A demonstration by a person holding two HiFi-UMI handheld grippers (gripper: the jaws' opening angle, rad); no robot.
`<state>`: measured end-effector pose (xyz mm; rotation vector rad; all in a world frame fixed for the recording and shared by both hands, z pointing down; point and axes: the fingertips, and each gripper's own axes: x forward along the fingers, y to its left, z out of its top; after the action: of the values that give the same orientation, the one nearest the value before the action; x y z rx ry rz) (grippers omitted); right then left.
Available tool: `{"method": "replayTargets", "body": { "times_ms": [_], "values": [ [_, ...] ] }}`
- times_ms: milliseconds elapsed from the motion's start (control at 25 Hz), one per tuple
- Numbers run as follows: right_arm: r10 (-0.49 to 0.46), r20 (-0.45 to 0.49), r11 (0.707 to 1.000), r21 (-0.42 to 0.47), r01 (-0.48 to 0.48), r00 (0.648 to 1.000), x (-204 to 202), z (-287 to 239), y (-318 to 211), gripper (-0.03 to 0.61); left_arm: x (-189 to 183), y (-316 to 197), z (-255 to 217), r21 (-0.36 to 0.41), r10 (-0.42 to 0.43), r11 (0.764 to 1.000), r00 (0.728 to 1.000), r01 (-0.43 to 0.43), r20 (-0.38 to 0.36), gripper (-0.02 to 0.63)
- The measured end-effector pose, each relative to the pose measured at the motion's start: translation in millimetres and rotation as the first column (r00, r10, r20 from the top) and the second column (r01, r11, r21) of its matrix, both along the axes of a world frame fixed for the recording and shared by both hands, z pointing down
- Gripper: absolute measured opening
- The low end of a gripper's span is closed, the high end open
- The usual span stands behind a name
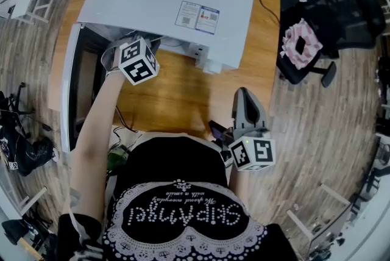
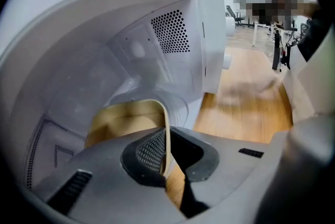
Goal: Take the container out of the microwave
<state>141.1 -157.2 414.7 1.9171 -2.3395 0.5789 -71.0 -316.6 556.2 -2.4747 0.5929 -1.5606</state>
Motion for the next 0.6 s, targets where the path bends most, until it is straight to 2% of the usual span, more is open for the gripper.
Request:
{"method": "replayTargets", "body": {
  "times_ms": [600],
  "values": [
    [-0.009, -0.004, 1.0, 0.015, 0.009, 1.0, 3.4, -3.1, 9.1, 0.034, -4.6, 29.3, -17.4, 0.023, 0.011, 1.0, 1.0, -0.011, -0.01, 0.037]
  ]
}}
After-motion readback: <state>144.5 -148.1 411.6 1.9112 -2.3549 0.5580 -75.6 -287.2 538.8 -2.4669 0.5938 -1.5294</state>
